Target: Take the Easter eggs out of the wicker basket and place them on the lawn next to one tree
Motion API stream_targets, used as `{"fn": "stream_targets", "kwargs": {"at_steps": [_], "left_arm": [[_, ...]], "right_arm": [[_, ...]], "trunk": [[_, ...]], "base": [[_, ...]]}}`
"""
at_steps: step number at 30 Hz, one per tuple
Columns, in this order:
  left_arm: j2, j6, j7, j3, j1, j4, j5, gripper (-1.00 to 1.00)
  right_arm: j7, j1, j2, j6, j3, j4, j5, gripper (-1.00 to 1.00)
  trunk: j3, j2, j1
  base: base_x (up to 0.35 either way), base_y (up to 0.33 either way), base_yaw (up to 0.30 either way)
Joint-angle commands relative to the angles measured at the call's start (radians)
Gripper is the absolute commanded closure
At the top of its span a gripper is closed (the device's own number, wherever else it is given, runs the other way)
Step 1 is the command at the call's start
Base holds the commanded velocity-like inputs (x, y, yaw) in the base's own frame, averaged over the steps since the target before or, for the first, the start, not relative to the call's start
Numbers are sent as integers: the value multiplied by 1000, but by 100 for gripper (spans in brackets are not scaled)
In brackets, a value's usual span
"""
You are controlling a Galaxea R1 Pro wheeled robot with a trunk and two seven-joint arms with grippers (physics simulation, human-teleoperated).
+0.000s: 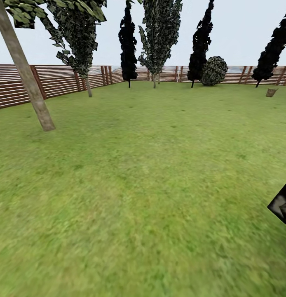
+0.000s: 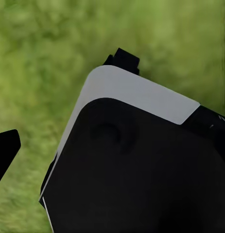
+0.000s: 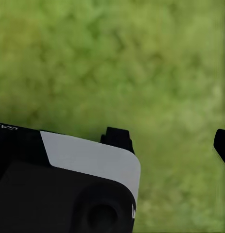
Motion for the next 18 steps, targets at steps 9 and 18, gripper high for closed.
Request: {"fn": "stream_targets", "kwargs": {"at_steps": [9, 18], "left_arm": [[0, 2, 3, 6, -1, 1, -1, -100], [0, 2, 3, 6, -1, 1, -1, -100]], "right_arm": [[5, -1, -1, -6, 1, 3, 2, -100], [6, -1, -1, -6, 1, 3, 2, -100]], "trunk": [[-1, 0, 1], [-1, 0, 1]], "base": [[325, 0, -169], [326, 0, -275]]}}
